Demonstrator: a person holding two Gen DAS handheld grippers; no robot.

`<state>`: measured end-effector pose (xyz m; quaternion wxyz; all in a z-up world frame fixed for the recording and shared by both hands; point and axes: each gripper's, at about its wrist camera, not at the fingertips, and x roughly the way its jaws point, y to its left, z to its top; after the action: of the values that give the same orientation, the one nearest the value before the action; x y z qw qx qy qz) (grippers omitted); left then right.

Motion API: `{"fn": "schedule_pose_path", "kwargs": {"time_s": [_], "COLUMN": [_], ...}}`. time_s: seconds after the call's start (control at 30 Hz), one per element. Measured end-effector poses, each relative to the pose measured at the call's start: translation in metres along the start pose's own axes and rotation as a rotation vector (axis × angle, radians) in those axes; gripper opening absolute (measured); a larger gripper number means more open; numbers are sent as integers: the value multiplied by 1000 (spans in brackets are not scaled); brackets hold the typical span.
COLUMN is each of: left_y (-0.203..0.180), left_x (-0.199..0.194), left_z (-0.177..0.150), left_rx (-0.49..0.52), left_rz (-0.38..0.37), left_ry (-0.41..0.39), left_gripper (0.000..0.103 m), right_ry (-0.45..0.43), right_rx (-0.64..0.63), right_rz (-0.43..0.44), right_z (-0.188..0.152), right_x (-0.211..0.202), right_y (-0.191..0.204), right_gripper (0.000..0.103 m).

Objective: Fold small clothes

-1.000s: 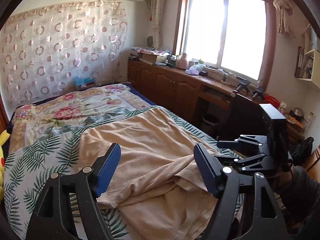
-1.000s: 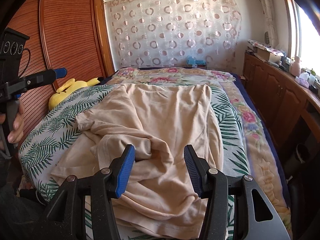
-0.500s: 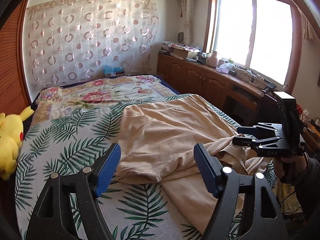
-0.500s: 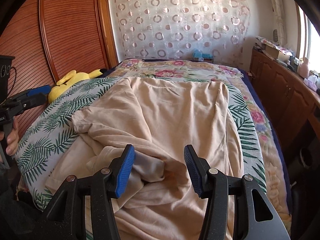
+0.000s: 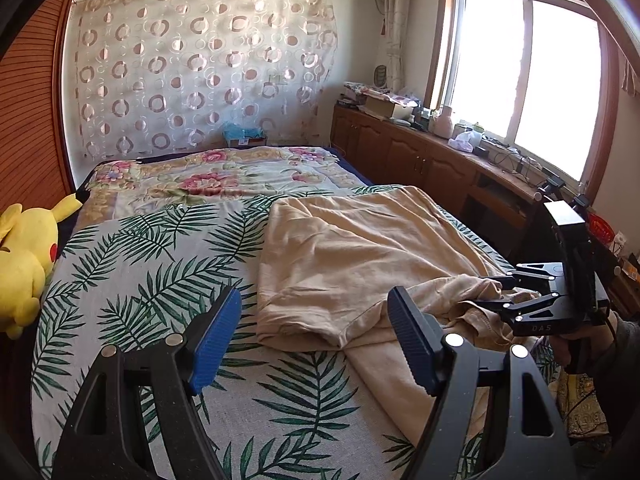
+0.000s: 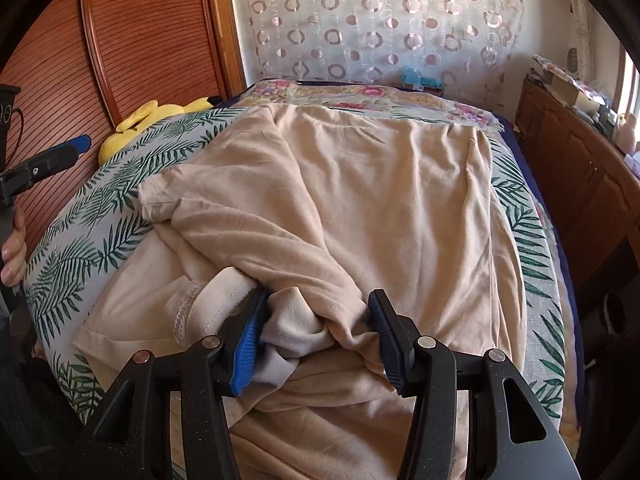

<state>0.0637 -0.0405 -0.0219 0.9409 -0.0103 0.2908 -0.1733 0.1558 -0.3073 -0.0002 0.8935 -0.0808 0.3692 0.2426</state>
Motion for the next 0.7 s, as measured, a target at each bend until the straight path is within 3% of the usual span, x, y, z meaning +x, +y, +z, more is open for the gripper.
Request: {"fn": "schedule_pose_path", "kwargs": {"time_s": [0.1, 0.23, 0.47, 0.57, 0.7], "left_y": [0, -1, 2, 2, 2], "left_x": [-2, -7, -12, -11, -9], "left_z": [-1, 1, 0, -1, -1], "left_rx": [3, 0, -3, -7, -10], "left_rz": [1, 1, 2, -2, -6], "left_ry": [-1, -13, -28, -29, -27], "left_gripper": [76, 76, 76, 76, 76], "right_ry": [-2, -66, -221, -219, -115], "right_rx": [-30, -47, -24, -12, 24], "right_rz": [15, 12, -3, -42, -80], "right_z": [0, -2, -3, -12, -33], "right_x": [-4, -23, -91, -106, -90], "right_y": [2, 5, 3, -7, -24], "right_gripper": [16, 13, 12, 12, 12]}}
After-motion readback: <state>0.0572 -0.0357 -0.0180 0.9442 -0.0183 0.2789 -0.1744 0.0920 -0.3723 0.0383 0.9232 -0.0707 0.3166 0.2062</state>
